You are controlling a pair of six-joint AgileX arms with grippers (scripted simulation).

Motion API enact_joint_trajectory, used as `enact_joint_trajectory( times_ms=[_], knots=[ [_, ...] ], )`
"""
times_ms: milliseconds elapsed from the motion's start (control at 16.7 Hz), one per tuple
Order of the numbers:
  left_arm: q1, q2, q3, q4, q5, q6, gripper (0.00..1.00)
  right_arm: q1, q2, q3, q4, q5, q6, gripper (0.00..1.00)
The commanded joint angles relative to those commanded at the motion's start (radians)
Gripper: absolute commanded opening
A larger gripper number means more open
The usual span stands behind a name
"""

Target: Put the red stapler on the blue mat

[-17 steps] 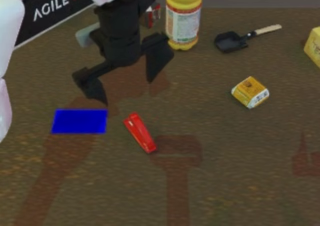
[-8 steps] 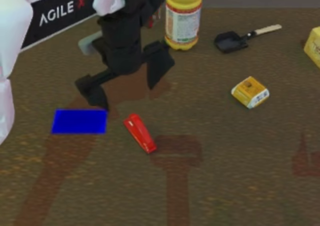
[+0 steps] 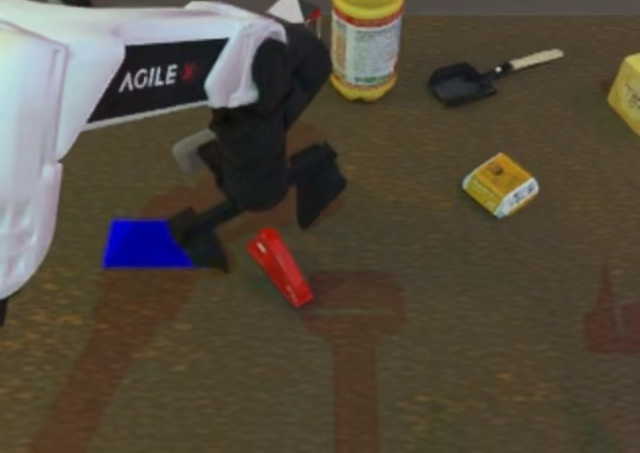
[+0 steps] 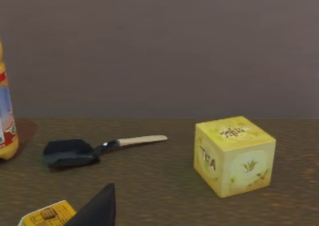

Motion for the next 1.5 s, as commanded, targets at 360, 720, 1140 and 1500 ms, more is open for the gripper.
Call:
enact_joint_trajectory(
  times_ms=[360, 720, 1140, 1500],
  knots=[
    [0.000, 0.000, 0.000, 0.000, 0.000, 0.000, 0.77, 0.000, 0.000, 0.000, 0.000, 0.000, 0.000, 1.00],
    [0.000, 0.000, 0.000, 0.000, 0.000, 0.000, 0.32, 0.000, 0.000, 0.000, 0.000, 0.000, 0.000, 1.00],
    [0.000, 0.000, 0.000, 0.000, 0.000, 0.000, 0.00, 0.000, 0.000, 0.000, 0.000, 0.000, 0.000, 1.00],
    [0.001, -0.001, 0.001, 0.000, 0.000, 0.001, 0.00, 0.000, 0.000, 0.000, 0.000, 0.000, 0.000, 1.00]
  ],
)
